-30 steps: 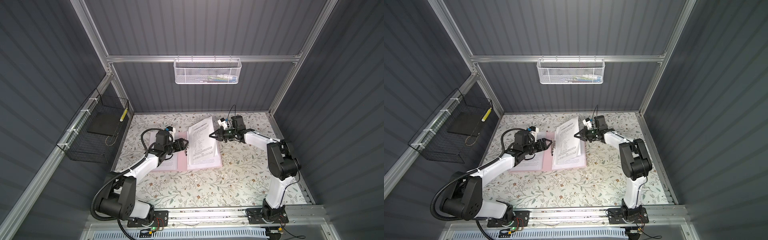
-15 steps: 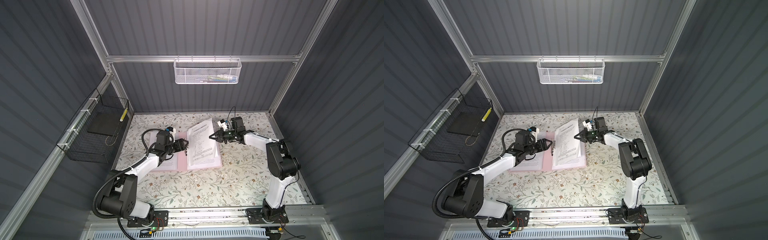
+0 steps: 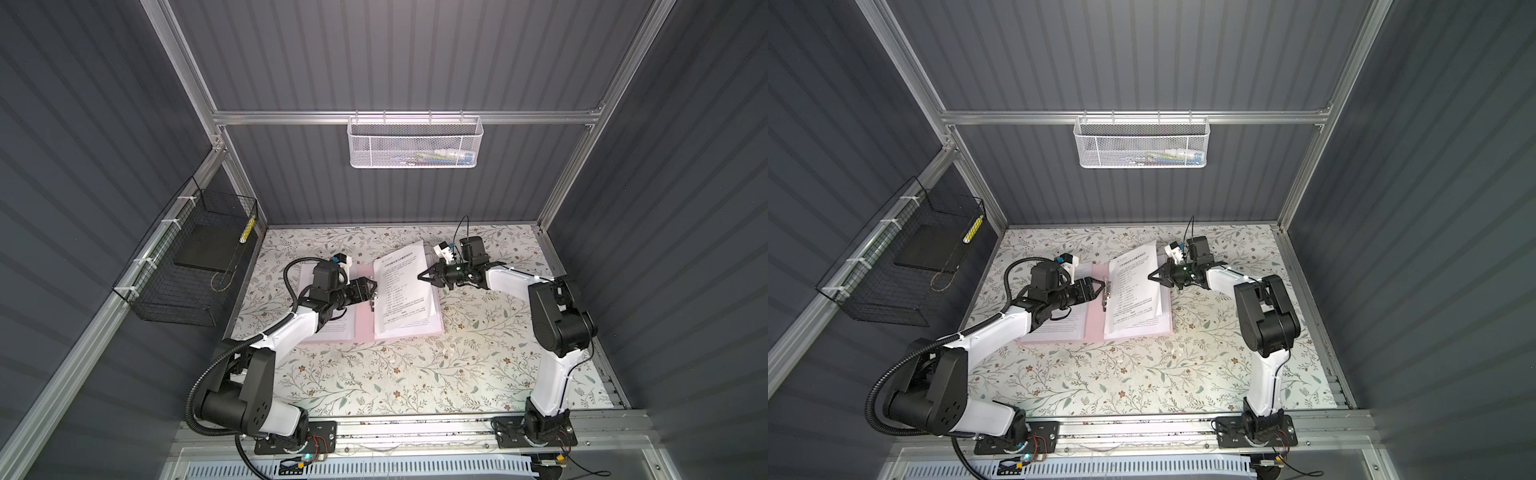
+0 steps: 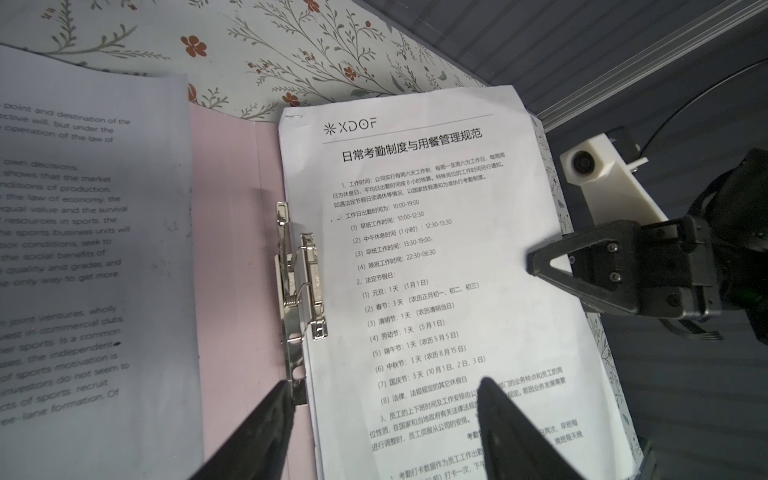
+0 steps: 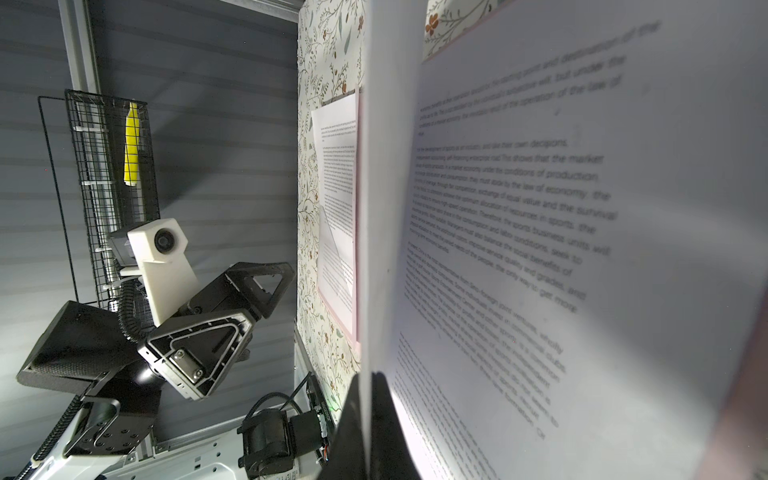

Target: Put the files into the folder

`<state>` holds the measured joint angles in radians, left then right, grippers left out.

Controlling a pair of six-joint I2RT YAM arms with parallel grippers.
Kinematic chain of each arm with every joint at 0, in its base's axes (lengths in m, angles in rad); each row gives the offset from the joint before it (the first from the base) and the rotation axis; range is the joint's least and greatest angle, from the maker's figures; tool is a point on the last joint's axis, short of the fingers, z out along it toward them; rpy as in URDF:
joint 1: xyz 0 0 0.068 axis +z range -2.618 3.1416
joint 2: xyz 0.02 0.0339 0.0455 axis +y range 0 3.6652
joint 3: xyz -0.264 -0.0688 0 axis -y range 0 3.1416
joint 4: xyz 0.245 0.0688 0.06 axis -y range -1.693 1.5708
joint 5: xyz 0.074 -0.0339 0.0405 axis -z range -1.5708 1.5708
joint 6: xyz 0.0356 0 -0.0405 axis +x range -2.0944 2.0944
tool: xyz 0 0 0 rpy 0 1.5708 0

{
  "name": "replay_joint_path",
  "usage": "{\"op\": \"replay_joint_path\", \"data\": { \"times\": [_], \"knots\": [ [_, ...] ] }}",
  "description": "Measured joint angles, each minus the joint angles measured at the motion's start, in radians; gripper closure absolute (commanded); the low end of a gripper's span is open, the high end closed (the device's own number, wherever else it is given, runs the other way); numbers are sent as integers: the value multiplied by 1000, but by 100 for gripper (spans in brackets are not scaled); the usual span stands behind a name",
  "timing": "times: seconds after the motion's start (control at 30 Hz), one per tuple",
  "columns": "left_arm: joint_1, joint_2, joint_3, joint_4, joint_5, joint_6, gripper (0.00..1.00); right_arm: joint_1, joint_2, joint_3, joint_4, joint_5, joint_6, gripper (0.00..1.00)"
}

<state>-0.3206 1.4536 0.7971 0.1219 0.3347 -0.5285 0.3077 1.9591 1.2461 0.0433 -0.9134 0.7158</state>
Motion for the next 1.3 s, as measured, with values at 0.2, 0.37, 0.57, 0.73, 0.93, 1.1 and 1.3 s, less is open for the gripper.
{"op": "replay_joint_path", "data": {
  "times": [0.2, 0.37, 0.57, 0.73, 0.93, 1.1, 1.3],
  "knots": [
    [0, 6, 0, 0, 0, 0, 29, 4, 0, 0, -11, 5, -3, 100],
    [0, 13, 0, 0, 0, 0, 30, 11, 0, 0, -36, 23, -22, 91],
    [0, 22, 0, 0, 0, 0, 30, 21, 0, 5, -85, 51, -53, 71],
    [0, 26, 0, 0, 0, 0, 30, 27, 0, 23, -137, 93, -74, 59],
    [0, 26, 0, -2, -4, 0, 29, 34, -24, 45, -276, 230, -136, 52],
    [0, 26, 0, -10, -28, 1, 29, 34, -111, 57, -422, 345, -199, 49],
    [0, 26, 0, -17, -45, 5, 29, 31, -258, 67, -602, 513, -288, 47]
  ]
}}
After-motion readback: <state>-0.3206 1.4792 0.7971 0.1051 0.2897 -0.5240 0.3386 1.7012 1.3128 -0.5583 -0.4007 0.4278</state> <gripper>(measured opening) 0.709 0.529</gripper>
